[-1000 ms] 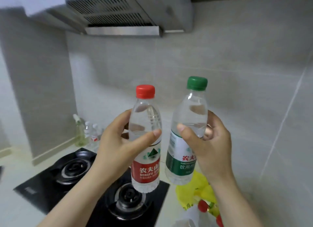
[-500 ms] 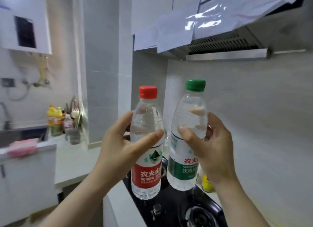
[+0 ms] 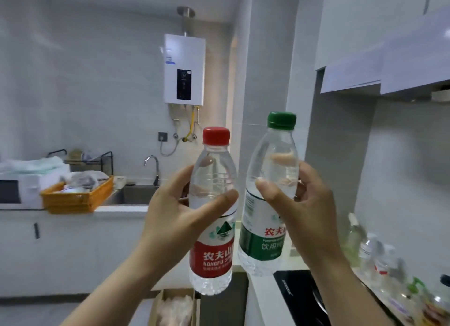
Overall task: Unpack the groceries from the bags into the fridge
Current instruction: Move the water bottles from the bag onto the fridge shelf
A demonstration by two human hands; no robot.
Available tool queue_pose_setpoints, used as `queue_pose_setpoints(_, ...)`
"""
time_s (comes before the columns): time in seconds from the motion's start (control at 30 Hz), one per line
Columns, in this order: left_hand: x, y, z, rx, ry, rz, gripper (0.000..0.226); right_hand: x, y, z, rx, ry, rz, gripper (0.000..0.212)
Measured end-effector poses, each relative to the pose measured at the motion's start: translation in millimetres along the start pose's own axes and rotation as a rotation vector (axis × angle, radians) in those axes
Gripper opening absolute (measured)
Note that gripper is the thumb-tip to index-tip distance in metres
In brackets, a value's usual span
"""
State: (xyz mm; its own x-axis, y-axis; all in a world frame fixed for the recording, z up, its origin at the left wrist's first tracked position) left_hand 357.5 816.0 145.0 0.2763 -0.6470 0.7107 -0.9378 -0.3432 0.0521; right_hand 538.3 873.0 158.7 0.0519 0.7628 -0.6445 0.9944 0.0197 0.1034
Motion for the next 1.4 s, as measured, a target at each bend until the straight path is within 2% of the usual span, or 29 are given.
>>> queue_pose_setpoints(0.13, 1.2, 47.4, 1.0, 0.116, 0.019, -0.114, 0.050, 10.1, -56.8, -15.7, -0.113, -0.008, -0.138, 0.054)
queue_pose_setpoints(0.3, 16.2, 98.9, 15.2, 0.315, 0.050, -0.320, 0.047, 10.6, -125.0, -28.4, -0.278, -0.003, -0.360, 0.034)
queue_pose_setpoints(0.37, 25.4, 117.6, 23.5, 0.417, 0.070, -0.384, 0.043, 3.5, -151.7, -29.6, -0.358, 0.015, -0.455, 0.036)
queue_pose_setpoints(0.47, 41.4, 136.9, 35.3, 0.537, 0.090, -0.492, 0.052, -9.8, -187.7, -28.3, -0.468, 0.034, -0.580, 0.037)
queue_pose_setpoints(0.57, 56.6, 155.7, 55.1, 0.683, 0.112, -0.537, 0.048, -25.8, -222.2, -20.7, -0.585, 0.064, -0.705, 0.038)
queue_pose_setpoints(0.73, 90.8, 181.5, 101.1, 0.865, 0.153, -0.707, 0.063, -61.7, -267.5, 6.7, -0.716, 0.095, -0.850, 0.038)
queue_pose_setpoints(1.0, 169.6, 198.4, 177.3, 0.990, 0.111, -0.954, 0.045, -145.4, -304.4, 73.2, -0.873, 0.129, -1.037, 0.044)
queue_pose_setpoints(1.1, 202.3, 206.8, 211.2, 1.069, 0.108, -0.993, 0.044, -183.0, -312.0, 100.1, -0.923, 0.128, -1.088, 0.053)
queue_pose_setpoints(1.4, 294.6, 225.9, 296.4, 1.197, 0.087, -1.046, 0.035, -285.6, -314.6, 177.4, -0.998, 0.191, -1.153, 0.050)
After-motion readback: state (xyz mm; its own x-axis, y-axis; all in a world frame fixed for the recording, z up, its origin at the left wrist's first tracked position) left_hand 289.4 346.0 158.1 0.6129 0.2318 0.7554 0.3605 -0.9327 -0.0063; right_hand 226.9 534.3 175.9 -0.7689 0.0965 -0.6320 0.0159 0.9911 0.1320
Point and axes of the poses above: each hand's wrist, its own z-axis away from the middle knuckle, its own y-axis out of the back of the hand, x = y × z, the point moved 9 cm from there along -z, towards the middle knuckle, and after that the axes turned 5 degrees about z, right-handed, at the moved point
